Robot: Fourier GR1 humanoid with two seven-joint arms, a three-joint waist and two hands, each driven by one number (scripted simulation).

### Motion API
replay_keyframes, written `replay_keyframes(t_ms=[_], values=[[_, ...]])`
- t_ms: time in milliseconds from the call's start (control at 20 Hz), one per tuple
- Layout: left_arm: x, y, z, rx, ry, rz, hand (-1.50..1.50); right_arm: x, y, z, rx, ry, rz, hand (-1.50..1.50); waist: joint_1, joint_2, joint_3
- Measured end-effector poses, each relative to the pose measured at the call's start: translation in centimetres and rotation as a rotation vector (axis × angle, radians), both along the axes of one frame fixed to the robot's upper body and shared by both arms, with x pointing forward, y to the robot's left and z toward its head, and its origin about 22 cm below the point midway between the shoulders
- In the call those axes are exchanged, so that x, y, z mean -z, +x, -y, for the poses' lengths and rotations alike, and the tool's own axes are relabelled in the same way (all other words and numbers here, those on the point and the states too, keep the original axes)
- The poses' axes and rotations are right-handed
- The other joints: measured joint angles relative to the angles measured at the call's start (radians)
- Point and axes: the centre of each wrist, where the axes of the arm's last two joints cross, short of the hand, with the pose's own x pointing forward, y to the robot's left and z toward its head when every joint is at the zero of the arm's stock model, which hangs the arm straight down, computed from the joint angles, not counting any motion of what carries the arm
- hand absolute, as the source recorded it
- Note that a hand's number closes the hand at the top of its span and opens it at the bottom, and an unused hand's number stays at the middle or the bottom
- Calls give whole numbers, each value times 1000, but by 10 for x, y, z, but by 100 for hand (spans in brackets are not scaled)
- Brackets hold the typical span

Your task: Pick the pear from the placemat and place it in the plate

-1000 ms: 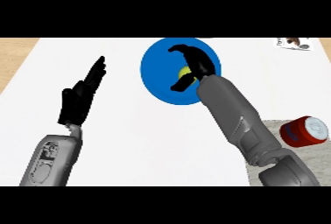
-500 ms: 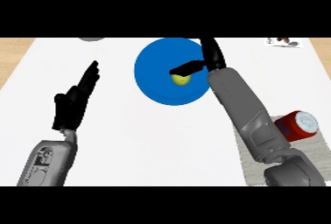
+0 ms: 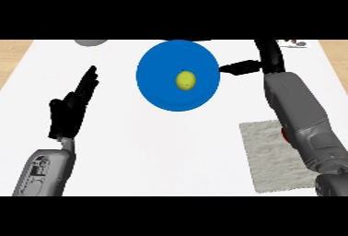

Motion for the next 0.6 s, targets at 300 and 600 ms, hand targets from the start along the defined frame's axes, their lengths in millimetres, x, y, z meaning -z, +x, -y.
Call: replay_keyframes(t_ms=[300,600], values=[[4,3,1,2,1,6,0,6,-10,54,-13,-4,1,-150,1,2,0],[3,2,4,14,-8,7,0,8,-21,93,-8,3,-1,-150,12,4,1]])
